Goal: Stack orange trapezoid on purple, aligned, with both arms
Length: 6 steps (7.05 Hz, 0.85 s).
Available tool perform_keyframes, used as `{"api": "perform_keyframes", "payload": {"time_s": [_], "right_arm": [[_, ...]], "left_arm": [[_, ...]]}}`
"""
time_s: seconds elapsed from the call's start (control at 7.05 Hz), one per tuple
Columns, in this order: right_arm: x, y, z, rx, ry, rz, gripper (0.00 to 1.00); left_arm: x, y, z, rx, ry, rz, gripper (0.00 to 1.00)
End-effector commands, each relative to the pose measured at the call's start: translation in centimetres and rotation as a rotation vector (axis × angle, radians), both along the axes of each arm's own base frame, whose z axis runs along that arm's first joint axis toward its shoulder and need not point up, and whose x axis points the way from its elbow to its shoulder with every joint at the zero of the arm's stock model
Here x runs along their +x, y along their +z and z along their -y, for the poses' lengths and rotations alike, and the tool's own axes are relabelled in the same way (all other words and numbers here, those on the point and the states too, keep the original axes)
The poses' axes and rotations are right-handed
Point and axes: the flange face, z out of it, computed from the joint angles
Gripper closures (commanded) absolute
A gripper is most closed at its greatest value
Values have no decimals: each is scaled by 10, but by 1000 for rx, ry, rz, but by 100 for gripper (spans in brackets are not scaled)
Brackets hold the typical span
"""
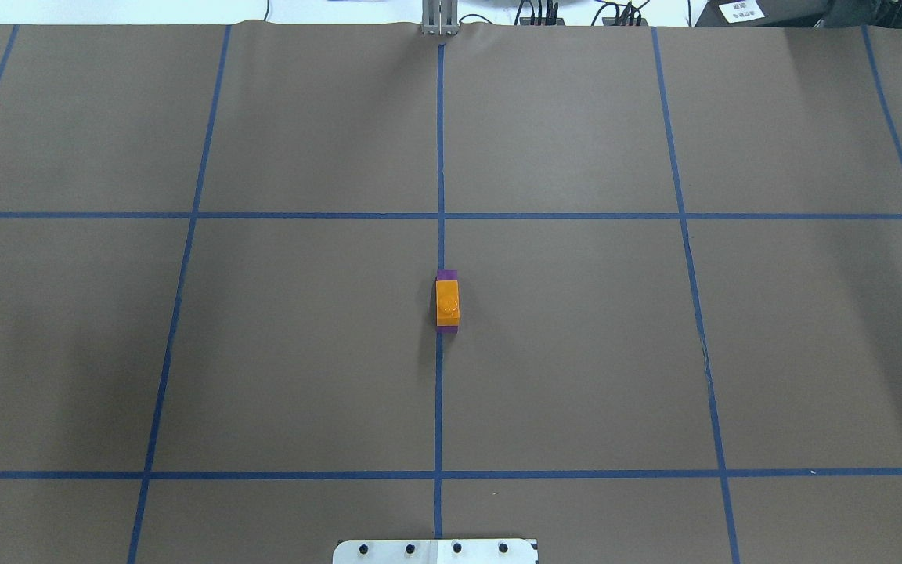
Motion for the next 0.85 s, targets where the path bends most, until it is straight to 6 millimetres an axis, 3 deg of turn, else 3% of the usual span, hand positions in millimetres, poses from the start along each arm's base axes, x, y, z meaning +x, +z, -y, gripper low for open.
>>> {"api": "perform_keyframes", "payload": {"time_s": [0.0, 0.14, 0.28, 0.43, 0.71], "right_arm": [[0, 2, -2, -4, -1, -2, 0], [0, 4, -2, -7, -1, -4, 0], [0, 7, -1, -11, -1, -2, 0], [0, 6, 2, -12, 0, -2, 0], [0, 13, 1, -19, -7, 1, 0]], "left_arm": [[-23, 16, -3, -11, 7, 5, 0], [-24, 31, -12, -29, 10, 3, 0], [-23, 24, -11, -23, 6, 2, 0], [-25, 38, -19, -27, 13, 11, 0], [-24, 34, -30, -1, 12, 1, 0]]}}
